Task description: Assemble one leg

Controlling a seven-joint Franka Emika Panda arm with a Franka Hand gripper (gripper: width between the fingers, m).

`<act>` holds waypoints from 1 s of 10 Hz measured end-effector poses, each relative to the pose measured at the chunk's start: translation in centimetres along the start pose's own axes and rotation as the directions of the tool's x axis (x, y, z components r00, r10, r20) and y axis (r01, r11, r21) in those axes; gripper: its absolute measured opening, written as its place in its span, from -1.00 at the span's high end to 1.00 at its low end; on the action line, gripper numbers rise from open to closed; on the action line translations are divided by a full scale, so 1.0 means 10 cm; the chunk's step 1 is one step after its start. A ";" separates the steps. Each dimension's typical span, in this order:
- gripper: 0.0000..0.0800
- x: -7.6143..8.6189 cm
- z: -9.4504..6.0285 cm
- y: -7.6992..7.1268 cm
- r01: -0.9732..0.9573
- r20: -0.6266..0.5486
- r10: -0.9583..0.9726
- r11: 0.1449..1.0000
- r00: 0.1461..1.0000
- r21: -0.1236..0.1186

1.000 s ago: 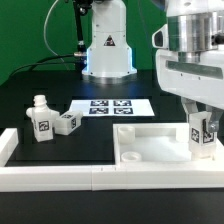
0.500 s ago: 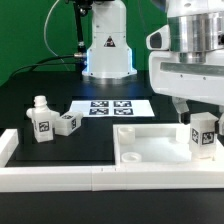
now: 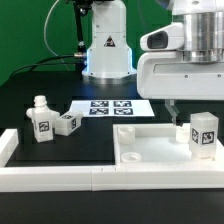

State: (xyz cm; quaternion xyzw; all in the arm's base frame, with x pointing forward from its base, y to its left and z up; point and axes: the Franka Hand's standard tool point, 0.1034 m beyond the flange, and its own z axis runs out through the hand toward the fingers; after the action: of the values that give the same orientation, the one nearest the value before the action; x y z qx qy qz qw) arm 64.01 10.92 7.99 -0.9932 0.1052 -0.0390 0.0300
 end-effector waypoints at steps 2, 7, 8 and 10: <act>-0.62 0.02 0.04 -0.02 0.286 -0.001 -0.286 0.958 0.958 -0.016; -0.08 0.02 0.04 -0.03 0.136 -0.002 -0.137 0.991 0.991 -0.010; 0.29 0.02 0.04 -0.03 0.081 -0.002 -0.081 0.997 0.997 -0.010; 0.29 0.03 0.05 -0.02 -0.115 -0.020 0.115 0.993 0.993 -0.008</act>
Offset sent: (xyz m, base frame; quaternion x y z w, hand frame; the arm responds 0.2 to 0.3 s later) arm 0.0000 0.0000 0.0000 0.0000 0.0000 0.0650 0.9979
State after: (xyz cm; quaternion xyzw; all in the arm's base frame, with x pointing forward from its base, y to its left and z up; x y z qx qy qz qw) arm 64.34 11.06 7.55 -0.9852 0.1628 -0.0463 0.0268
